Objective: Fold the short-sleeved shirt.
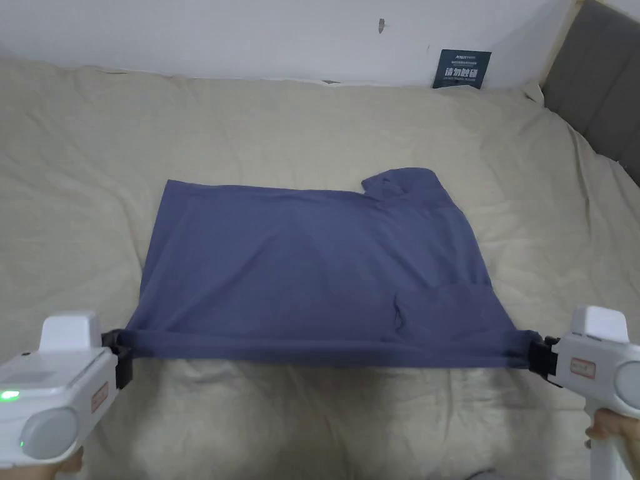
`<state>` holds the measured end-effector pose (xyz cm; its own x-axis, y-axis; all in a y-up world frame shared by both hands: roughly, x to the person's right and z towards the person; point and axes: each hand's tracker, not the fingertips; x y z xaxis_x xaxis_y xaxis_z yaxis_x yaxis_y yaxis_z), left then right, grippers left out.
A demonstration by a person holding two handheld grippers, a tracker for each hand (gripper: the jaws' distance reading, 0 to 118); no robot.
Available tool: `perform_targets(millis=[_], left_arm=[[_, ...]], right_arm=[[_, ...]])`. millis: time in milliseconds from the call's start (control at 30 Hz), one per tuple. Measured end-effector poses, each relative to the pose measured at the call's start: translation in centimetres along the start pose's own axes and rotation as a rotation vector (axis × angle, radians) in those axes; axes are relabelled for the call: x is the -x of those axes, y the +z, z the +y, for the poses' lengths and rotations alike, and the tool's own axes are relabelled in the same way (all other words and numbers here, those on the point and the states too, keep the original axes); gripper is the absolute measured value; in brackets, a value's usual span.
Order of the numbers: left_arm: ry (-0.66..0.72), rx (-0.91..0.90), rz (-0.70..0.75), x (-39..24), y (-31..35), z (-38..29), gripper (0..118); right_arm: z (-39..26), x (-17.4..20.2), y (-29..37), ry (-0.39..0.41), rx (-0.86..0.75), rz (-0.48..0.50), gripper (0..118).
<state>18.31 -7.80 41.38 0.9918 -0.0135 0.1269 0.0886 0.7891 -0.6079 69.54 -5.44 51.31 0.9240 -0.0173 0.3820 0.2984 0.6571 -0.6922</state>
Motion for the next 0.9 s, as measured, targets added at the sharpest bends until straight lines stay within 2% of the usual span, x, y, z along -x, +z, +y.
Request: perform_targets(millis=[100, 300, 333, 367, 400, 433, 467, 500, 600, 800, 833, 867, 900], left_arm=[[0.041, 0.011, 0.002, 0.5, 1.9, -2.2, 4], [0.075, 0.044, 0.005, 1.1, 2.7, -4.3, 8], [0.092, 0.050, 0.003, 1.2, 2.6, -4.3, 20], [0.114, 0.053, 0.011, 1.3, 2.7, -4.0, 38], [0.133, 0.050, 0.020, 1.4, 2.8, -3.7, 59], [0.140, 0.048, 0.018, 1.7, 3.0, -3.2, 87], [0.152, 0.031, 0.014, 2.0, 3.5, -2.9, 104], [0.156, -0.006, 0.013, 2.2, 4.0, -2.2, 118], [0.094, -0.155, 0.030, 2.0, 5.8, 0.1, 118], [0.036, -0.340, 0.044, -1.4, 8.4, 4.4, 118], [0.020, -0.365, 0.047, -2.1, 8.7, 4.7, 115], [-0.009, -0.390, 0.054, -2.8, 8.7, 4.7, 107], [-0.042, -0.414, 0.061, -3.5, 8.9, 4.7, 93]], right_arm=[[-2.2, -0.8, 1.2, -0.032, -0.004, 0.022, 4], [-5.1, -1.1, 2.4, -0.026, -0.003, 0.047, 5], [-5.1, -1.1, 2.5, -0.033, -0.004, 0.052, 18], [-4.9, -0.9, 2.7, -0.040, -0.010, 0.056, 42], [-4.6, -0.7, 3.1, -0.039, -0.021, 0.055, 74], [-4.5, -0.8, 3.4, -0.032, -0.043, 0.057, 106], [-3.9, -0.7, 3.9, -0.001, -0.077, 0.058, 118], [-3.3, -0.4, 4.7, 0.025, -0.103, 0.047, 118], [-1.4, 0.5, 7.1, 0.085, -0.227, 0.044, 118], [1.1, 4.4, 10.3, 0.098, -0.449, 0.102, 118], [1.0, 4.9, 10.5, 0.090, -0.474, 0.107, 118], [1.0, 5.3, 10.7, 0.087, -0.495, 0.121, 113], [1.0, 5.8, 10.8, 0.093, -0.503, 0.137, 101]])
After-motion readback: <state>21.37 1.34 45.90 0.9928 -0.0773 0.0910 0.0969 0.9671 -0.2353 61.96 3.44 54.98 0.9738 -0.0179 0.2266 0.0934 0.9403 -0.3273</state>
